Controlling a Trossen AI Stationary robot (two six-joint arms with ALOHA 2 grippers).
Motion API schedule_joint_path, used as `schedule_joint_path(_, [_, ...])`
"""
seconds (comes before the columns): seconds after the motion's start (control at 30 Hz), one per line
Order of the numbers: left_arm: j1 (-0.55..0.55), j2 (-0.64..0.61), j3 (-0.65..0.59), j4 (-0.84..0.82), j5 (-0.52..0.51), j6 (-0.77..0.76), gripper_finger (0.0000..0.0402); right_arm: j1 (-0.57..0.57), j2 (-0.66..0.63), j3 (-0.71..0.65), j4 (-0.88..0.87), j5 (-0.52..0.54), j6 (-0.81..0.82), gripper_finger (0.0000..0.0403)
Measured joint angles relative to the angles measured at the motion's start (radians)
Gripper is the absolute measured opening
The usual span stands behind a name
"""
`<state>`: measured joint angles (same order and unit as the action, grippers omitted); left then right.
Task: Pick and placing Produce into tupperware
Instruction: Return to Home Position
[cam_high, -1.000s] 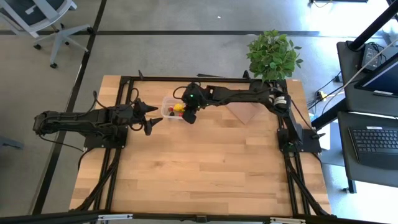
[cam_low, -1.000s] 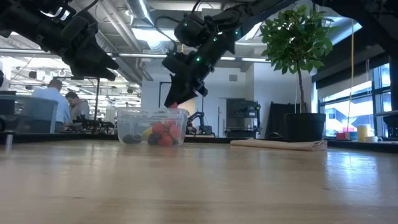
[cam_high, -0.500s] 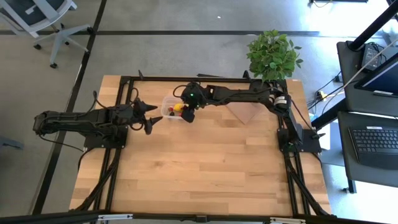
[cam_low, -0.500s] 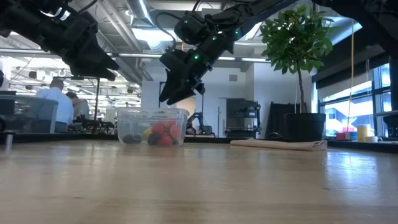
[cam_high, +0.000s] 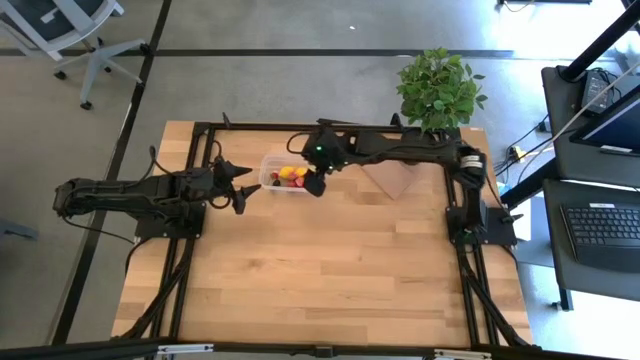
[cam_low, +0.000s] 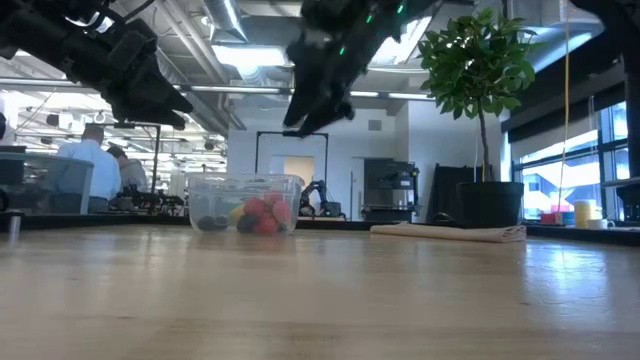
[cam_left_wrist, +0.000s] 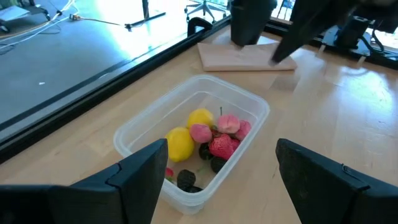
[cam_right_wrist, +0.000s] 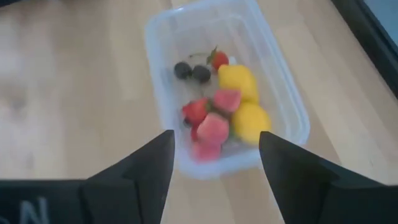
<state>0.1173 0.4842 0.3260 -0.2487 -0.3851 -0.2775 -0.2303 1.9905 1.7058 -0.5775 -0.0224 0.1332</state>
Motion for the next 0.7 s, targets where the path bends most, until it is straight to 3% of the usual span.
schedule_joint_path(0.2, [0.000, 0.000, 0.000, 0.027, -0.016, 0.013, 0.0291, 0.046, -0.139, -0.011, -0.026, 0.002, -0.011, 0.0236])
schedule_joint_path(0.43, [0.000, 0.000, 0.000, 0.227, -0.026, 0.226, 0.0291, 0.089, -0.332, -0.078, -0.040, 0.002, -0.022, 0.0236])
schedule_joint_path(0.57, [0.000, 0.000, 0.000, 0.363, -0.027, 0.361, 0.0291, 0.106, -0.455, -0.160, -0.045, 0.002, -0.101, 0.0236])
schedule_joint_path(0.7, [0.003, 0.000, 0.000, 0.425, -0.027, 0.376, 0.0291, 0.105, -0.614, -0.296, -0.017, 0.004, -0.140, 0.0236])
